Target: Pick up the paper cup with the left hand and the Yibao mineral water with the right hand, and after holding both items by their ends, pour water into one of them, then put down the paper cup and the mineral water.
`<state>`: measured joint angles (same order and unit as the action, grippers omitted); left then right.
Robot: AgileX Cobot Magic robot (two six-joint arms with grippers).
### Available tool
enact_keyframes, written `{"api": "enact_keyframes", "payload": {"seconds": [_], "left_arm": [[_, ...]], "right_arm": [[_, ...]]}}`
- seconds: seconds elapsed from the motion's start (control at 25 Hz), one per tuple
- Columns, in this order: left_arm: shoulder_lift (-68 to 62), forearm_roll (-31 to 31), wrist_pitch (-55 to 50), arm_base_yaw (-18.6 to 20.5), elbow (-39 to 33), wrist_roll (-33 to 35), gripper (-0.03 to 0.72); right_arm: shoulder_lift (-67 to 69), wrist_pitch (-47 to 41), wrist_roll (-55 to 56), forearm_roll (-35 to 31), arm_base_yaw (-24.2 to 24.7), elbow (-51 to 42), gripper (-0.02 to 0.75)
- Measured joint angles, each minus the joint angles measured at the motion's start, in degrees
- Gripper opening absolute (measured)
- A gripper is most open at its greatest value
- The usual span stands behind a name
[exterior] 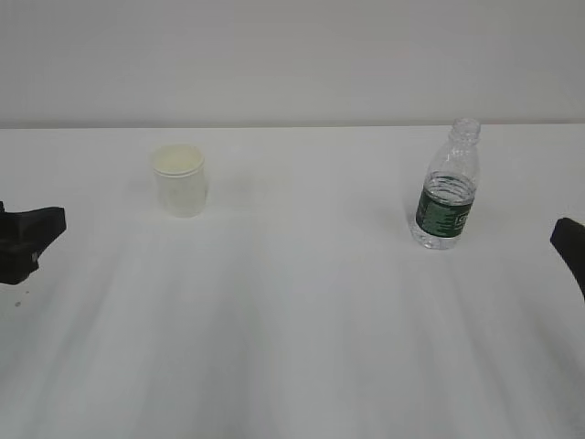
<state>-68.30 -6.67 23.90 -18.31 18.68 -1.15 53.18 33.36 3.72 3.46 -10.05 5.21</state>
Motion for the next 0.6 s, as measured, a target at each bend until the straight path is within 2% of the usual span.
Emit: {"api": "enact_keyframes", "payload": {"seconds": [0.28, 0.6], "left_arm": [[0.00, 0.00, 0.50, 0.00, 0.00, 0.00, 0.510], [-1.57, 0.00, 0.72, 0.00, 0.00, 0.00, 0.510]], "right_arm": [[0.00, 5.22, 2.12, 1.00, 0.00, -5.30, 0.591], [4.62, 9.38, 2.12, 1.10, 0.00, -5.41, 0.591]]}}
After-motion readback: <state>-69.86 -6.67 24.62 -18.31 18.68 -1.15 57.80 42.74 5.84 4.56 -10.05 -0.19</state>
